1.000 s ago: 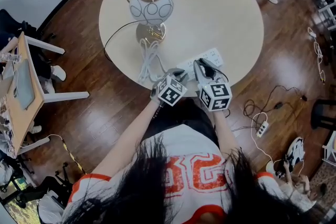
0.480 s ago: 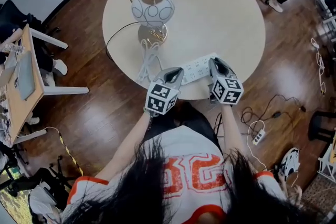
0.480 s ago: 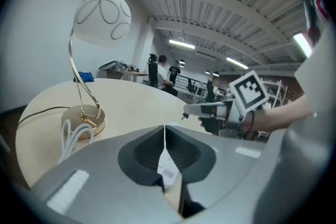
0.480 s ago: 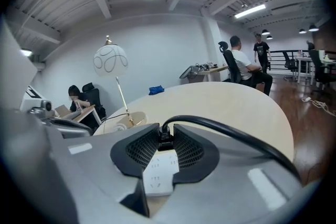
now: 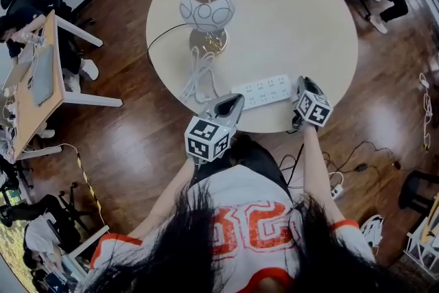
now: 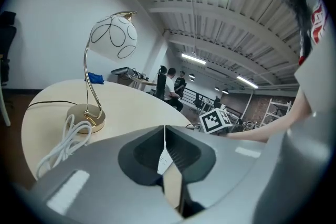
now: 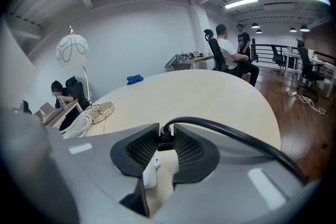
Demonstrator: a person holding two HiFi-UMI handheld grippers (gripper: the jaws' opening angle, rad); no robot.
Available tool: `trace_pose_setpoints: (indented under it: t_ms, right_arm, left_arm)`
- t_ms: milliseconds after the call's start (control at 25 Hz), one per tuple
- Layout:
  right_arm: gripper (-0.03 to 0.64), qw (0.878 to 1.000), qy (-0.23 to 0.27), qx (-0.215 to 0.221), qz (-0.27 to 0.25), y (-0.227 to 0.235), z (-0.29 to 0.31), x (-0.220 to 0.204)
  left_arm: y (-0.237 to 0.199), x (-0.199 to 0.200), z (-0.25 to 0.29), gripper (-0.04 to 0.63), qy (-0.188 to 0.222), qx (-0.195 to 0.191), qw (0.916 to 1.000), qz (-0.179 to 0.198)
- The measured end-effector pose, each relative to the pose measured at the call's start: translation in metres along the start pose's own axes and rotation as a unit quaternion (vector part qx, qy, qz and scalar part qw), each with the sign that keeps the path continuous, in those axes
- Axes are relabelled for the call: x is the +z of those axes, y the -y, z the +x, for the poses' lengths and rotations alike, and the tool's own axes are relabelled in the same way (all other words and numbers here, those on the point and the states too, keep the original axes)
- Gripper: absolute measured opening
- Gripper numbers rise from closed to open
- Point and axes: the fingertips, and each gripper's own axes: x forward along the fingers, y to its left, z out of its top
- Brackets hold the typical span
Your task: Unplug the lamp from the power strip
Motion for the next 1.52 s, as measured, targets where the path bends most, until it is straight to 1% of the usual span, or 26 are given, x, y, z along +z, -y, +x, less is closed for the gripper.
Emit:
trace_pose_setpoints:
  t_ms: [120, 200, 280, 360, 440, 480, 560, 720, 760, 880, 1000, 1040, 1120, 1200, 1240, 1320, 1400, 1520]
  right_arm:
    - [0.097, 1.0, -0.021, 0.006, 0.0, 0.005, 0.007, -0.009]
    - [0.117, 0.999, -0.043, 0.017, 0.02, 0.005, 0.011, -0.016]
    - [0.217, 0.995, -0.072, 0.036, 0.054, 0.003, 0.013, -0.028]
    - [0.251, 0.989, -0.105, 0.046, 0.094, 0.001, 0.011, -0.042]
    - [0.268, 0.981, -0.128, 0.054, 0.136, -0.002, 0.004, -0.057]
    - [0.276, 0.978, -0.131, 0.059, 0.152, -0.005, -0.001, -0.061]
    - [0.275, 0.974, -0.131, 0.067, 0.173, -0.01, -0.012, -0.066]
    - [0.275, 0.959, -0.144, 0.104, 0.22, -0.028, -0.03, -0.075]
    - [0.275, 0.958, -0.141, 0.11, 0.224, -0.032, -0.035, -0.074]
    - [0.257, 0.965, -0.11, 0.122, 0.205, -0.044, -0.05, -0.06]
    - [0.203, 0.973, -0.064, 0.139, 0.174, -0.061, -0.061, -0.037]
    - [0.169, 0.975, -0.044, 0.142, 0.163, -0.066, -0.065, -0.028]
    - [0.078, 0.98, 0.002, 0.147, 0.132, -0.078, -0.075, -0.008]
    - [0.014, 0.982, 0.042, 0.156, 0.099, -0.093, -0.085, 0.009]
    - [0.002, 0.981, 0.057, 0.163, 0.084, -0.101, -0.09, 0.016]
    - [0.002, 0.978, 0.079, 0.182, 0.06, -0.117, -0.099, 0.025]
    - [0.002, 0.976, 0.093, 0.194, 0.045, -0.13, -0.106, 0.03]
    - [0.002, 0.974, 0.105, 0.199, 0.022, -0.145, -0.115, 0.036]
  left_arm:
    - [0.003, -0.002, -0.001, 0.005, -0.001, 0.011, 0.9999, 0.002]
    - [0.002, -0.002, -0.001, 0.005, 0.0, 0.021, 0.9998, 0.002]
    - [0.001, -0.001, -0.002, 0.005, 0.004, 0.029, 0.9996, -0.003]
    - [-0.001, 0.0, -0.003, 0.005, 0.01, 0.038, 0.9992, -0.008]
    - [-0.002, 0.001, -0.004, 0.002, 0.013, 0.046, 0.9988, -0.011]
    - [-0.003, 0.001, -0.004, 0.002, 0.014, 0.048, 0.9987, -0.012]
    - [-0.002, 0.001, -0.004, 0.002, 0.015, 0.051, 0.9985, -0.014]
    - [-0.003, 0.0, -0.003, 0.0, 0.017, 0.054, 0.9982, -0.018]
    - [-0.003, 0.0, -0.002, 0.001, 0.018, 0.055, 0.9982, -0.018]
    - [-0.001, 0.002, -0.003, 0.001, 0.022, 0.054, 0.9982, -0.017]
    - [0.0, 0.005, -0.004, 0.0, 0.03, 0.053, 0.998, -0.013]
    - [0.001, 0.006, -0.005, 0.0, 0.034, 0.052, 0.998, -0.013]
    - [0.003, 0.01, -0.007, 0.0, 0.044, 0.05, 0.9976, -0.015]
    - [0.005, 0.015, -0.01, 0.0, 0.058, 0.049, 0.9969, -0.02]
    - [0.005, 0.018, -0.012, 0.0, 0.064, 0.049, 0.9965, -0.022]
    - [0.006, 0.022, -0.016, 0.0, 0.074, 0.05, 0.9958, -0.021]
    - [0.008, 0.026, -0.02, 0.0, 0.082, 0.048, 0.9953, -0.017]
    - [0.01, 0.031, -0.025, 0.0, 0.092, 0.046, 0.9946, -0.016]
